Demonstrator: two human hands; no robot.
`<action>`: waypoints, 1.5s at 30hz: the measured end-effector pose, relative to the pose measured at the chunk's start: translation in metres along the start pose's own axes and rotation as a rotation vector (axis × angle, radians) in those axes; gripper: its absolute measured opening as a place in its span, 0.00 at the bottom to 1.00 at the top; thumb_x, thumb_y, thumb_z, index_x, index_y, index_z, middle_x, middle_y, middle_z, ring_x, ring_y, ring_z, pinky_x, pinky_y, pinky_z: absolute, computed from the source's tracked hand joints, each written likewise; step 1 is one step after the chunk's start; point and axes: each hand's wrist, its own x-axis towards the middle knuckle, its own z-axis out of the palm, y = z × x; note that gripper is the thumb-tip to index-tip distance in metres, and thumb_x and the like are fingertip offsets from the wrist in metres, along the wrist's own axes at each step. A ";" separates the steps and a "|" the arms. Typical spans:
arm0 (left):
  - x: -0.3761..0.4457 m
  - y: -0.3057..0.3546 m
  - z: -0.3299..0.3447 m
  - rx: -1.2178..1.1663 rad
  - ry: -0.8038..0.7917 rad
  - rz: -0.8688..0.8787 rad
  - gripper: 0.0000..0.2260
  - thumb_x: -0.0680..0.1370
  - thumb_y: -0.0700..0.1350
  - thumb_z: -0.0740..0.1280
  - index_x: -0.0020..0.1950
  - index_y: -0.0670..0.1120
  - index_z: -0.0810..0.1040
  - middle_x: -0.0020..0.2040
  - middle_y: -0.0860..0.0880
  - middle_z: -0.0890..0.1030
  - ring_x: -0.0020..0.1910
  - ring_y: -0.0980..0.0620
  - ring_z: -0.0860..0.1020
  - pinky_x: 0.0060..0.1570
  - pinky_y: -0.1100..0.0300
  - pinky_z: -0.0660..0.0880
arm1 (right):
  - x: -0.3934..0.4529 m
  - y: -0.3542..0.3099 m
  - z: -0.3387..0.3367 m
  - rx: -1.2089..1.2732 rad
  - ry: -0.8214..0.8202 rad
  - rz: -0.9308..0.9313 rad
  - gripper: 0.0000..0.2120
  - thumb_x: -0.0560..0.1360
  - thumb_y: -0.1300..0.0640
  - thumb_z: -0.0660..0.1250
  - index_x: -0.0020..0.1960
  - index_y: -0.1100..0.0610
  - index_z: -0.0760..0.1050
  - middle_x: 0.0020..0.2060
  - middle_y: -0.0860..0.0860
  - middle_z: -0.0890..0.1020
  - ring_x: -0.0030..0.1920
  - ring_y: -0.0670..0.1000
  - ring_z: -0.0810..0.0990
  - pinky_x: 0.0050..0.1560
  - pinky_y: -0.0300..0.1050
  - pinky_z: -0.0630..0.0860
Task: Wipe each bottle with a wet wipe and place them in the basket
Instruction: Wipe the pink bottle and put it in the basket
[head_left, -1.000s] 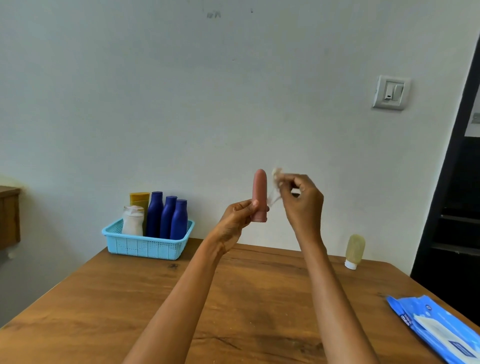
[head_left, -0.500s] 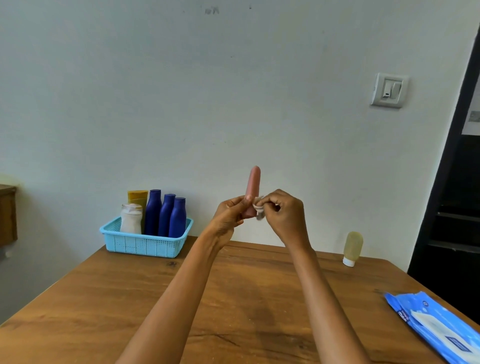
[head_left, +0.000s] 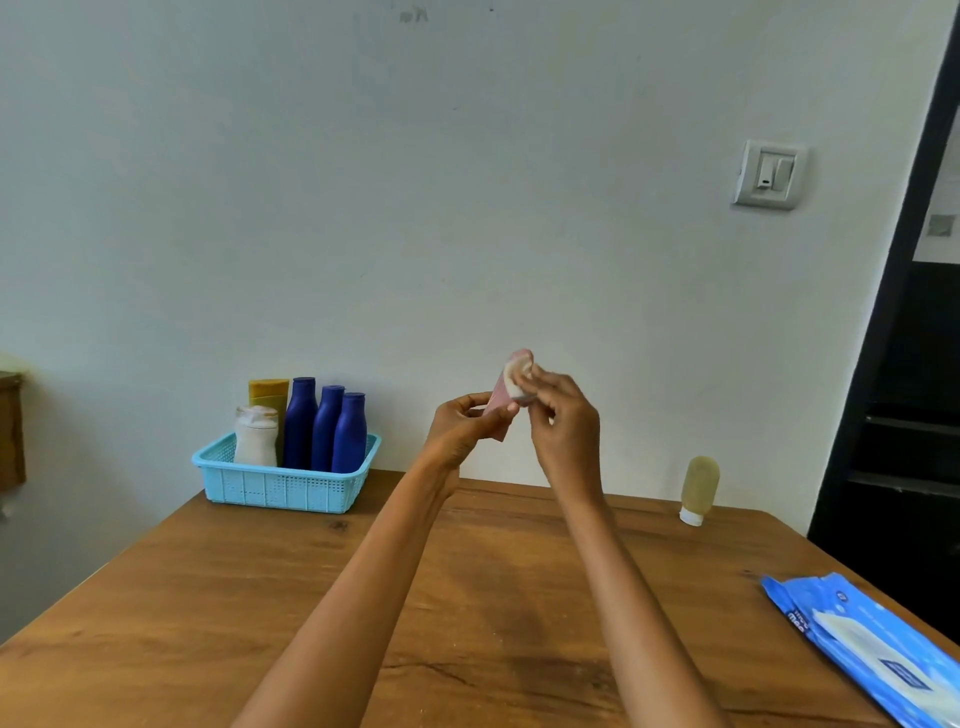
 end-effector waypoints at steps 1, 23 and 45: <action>0.000 -0.001 -0.001 -0.004 0.012 -0.003 0.16 0.72 0.45 0.72 0.58 0.43 0.77 0.41 0.51 0.81 0.40 0.59 0.78 0.47 0.63 0.66 | -0.004 0.002 0.003 0.043 0.007 0.009 0.15 0.75 0.67 0.67 0.60 0.57 0.79 0.56 0.52 0.81 0.56 0.48 0.79 0.54 0.37 0.78; 0.006 -0.014 -0.006 -0.349 -0.198 -0.283 0.13 0.76 0.51 0.65 0.54 0.44 0.78 0.39 0.48 0.82 0.40 0.52 0.77 0.50 0.57 0.71 | -0.001 0.000 -0.002 0.233 -0.007 0.112 0.08 0.73 0.66 0.66 0.43 0.59 0.84 0.42 0.47 0.84 0.45 0.39 0.81 0.48 0.28 0.75; 0.002 -0.007 -0.002 -0.385 -0.224 -0.321 0.11 0.77 0.50 0.65 0.53 0.44 0.77 0.42 0.46 0.81 0.42 0.50 0.77 0.50 0.57 0.71 | 0.003 0.002 0.001 0.340 -0.013 0.273 0.12 0.76 0.55 0.67 0.57 0.56 0.80 0.48 0.47 0.80 0.48 0.44 0.79 0.42 0.27 0.74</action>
